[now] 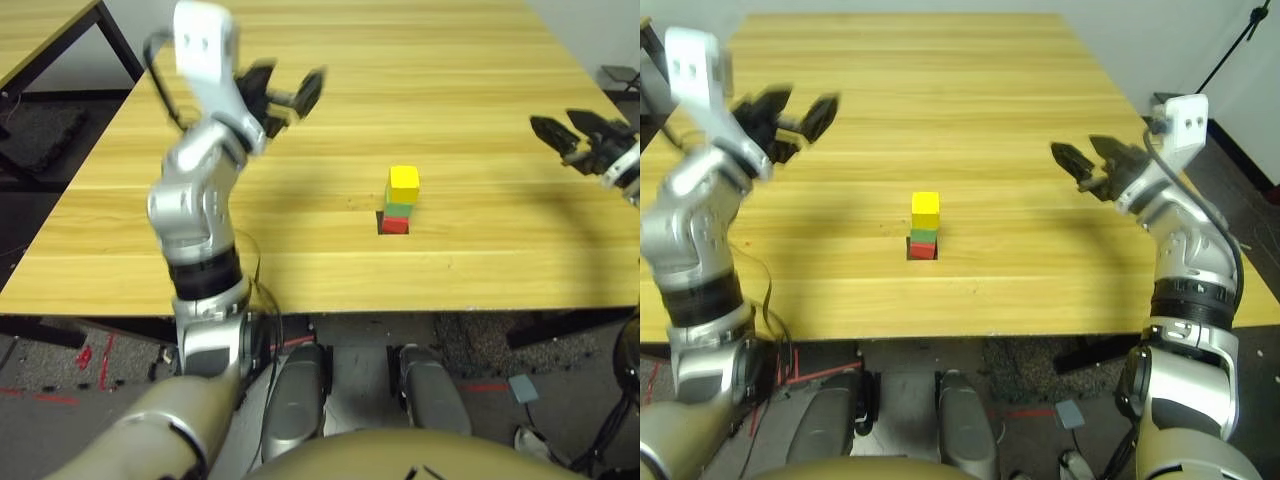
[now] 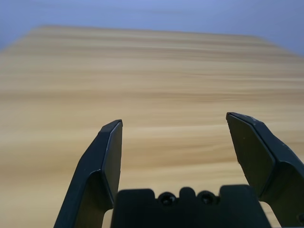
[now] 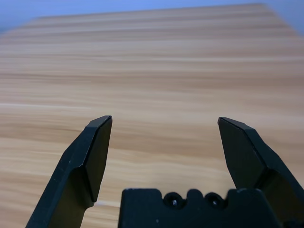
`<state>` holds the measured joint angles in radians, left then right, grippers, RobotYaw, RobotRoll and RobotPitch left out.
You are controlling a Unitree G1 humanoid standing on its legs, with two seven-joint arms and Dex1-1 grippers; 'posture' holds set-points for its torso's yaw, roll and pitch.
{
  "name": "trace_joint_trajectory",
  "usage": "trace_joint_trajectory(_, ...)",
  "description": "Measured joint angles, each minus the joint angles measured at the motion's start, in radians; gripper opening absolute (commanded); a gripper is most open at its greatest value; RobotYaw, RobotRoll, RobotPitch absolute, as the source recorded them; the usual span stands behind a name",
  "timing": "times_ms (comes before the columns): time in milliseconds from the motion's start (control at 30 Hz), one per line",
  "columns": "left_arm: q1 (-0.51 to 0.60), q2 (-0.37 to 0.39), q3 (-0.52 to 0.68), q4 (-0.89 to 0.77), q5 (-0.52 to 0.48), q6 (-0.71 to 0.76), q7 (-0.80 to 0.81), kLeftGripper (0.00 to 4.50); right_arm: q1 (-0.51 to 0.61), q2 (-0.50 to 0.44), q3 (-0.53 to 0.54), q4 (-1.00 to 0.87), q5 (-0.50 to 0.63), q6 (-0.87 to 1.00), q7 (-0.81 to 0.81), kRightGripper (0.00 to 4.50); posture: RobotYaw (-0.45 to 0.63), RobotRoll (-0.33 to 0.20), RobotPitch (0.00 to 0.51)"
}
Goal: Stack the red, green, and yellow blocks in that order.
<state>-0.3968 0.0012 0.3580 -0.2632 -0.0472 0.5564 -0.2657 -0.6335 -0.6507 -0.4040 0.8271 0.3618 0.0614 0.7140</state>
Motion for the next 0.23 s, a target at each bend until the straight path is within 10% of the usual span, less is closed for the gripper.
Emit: trace_joint_trajectory(233,0.175,0.012,-0.060,0.026,0.044,-0.297,0.120,4.46,-0.035,-0.013,0.007,0.262,-0.080,-0.287,-0.066,4.50,0.12,-0.203,0.100)
